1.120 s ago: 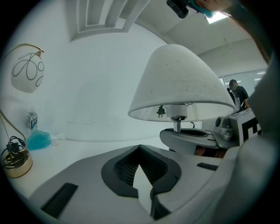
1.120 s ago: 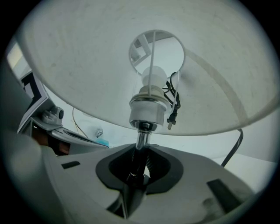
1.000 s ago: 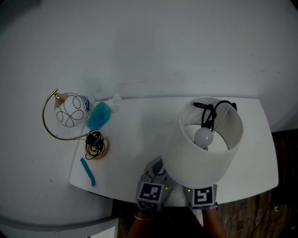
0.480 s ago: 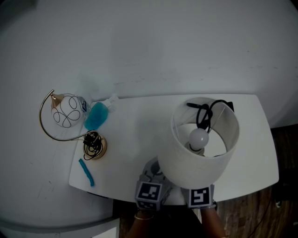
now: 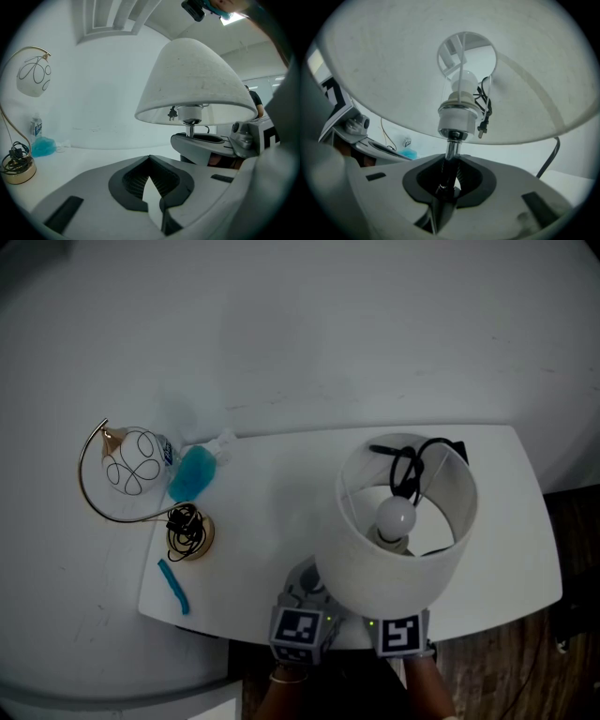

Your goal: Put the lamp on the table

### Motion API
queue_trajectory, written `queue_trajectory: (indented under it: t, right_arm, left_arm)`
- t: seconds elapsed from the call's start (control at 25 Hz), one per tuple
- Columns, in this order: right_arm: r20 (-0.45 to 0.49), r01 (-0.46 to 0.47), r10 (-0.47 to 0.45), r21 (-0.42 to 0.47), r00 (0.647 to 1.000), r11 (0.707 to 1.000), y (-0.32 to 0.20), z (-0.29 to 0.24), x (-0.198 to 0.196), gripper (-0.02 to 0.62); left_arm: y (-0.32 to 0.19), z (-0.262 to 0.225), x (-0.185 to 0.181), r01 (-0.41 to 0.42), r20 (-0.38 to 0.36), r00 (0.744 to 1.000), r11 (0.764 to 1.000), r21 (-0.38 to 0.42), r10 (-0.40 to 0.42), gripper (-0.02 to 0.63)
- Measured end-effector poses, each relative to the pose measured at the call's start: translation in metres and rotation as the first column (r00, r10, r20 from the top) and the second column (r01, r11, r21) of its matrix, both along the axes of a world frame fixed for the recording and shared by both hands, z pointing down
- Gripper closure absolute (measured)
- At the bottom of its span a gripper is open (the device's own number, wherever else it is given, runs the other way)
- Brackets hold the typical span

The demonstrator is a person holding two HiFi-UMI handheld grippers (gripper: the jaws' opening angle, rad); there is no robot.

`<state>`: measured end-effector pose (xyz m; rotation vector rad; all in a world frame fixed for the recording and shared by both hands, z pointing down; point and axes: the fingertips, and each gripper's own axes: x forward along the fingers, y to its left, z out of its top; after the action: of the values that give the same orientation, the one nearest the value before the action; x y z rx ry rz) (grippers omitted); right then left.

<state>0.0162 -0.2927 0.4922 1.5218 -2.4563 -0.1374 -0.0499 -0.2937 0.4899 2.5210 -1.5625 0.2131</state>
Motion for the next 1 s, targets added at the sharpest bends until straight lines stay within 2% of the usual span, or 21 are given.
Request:
queue_trajectory:
  t: [0.36,1.0]
  right_arm:
    - [0.006,-0.015,0.015,0.013,1.0,1.0,0.012,0.005,0.002,0.531]
    - [-0.023,-0.017,0.016,-0.027,1.0,1.0,0.026,0.016,0.004,0.528]
  left_arm:
    - [0.013,0.002,-0.001,-0.001,0.006,1.0,1.0,0.008,0.001,0.6]
    - [0.024,0.001,0.002,-0.006,0.002,1.0,1.0,0.007,0.006,0.6]
